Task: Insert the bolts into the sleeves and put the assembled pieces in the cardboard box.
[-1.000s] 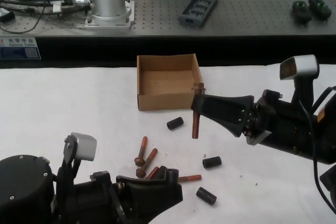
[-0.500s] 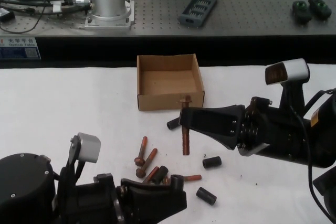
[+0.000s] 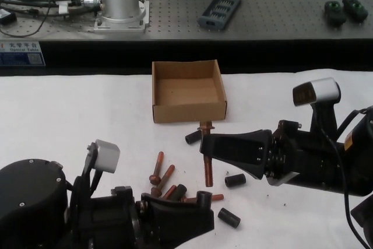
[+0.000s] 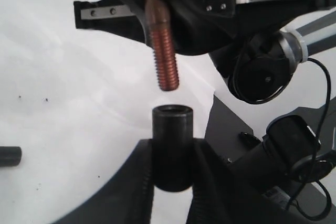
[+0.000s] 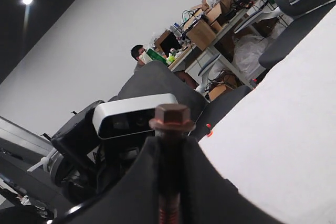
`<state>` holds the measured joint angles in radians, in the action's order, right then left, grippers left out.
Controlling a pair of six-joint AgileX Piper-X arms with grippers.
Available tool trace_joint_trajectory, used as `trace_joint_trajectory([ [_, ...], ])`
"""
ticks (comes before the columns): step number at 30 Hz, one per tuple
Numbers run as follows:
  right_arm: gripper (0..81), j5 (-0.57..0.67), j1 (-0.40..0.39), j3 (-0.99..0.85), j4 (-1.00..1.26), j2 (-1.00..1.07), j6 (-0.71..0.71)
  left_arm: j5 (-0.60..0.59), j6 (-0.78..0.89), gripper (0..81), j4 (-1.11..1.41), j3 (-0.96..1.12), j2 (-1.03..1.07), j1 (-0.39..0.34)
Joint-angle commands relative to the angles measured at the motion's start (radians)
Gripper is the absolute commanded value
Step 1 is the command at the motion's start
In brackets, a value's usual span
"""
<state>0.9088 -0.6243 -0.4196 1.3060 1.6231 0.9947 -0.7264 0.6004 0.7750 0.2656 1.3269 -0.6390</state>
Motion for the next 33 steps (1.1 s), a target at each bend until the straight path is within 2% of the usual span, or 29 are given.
trace_joint_trajectory([
  [1,2.1,-0.002,-0.001,-0.001,0.009,0.004,-0.008,-0.053,-0.024,0.6,-0.018,0.011,-0.001,-0.004],
  [16,2.1,-0.002,-0.007,-0.001,0.052,0.004,0.016,0.016,-0.024,0.6,-0.006,0.013,-0.001,-0.004],
  [23,2.1,-0.002,-0.007,-0.001,0.047,0.004,0.016,0.015,0.008,0.6,0.036,0.015,-0.001,-0.004],
  [28,2.1,-0.002,-0.007,-0.001,0.047,0.004,0.016,-0.049,0.008,0.6,0.04,0.028,-0.001,-0.004],
  [33,2.1,-0.002,-0.007,-0.001,0.047,0.004,0.016,-0.045,0.008,0.6,0.035,0.028,-0.001,-0.004],
])
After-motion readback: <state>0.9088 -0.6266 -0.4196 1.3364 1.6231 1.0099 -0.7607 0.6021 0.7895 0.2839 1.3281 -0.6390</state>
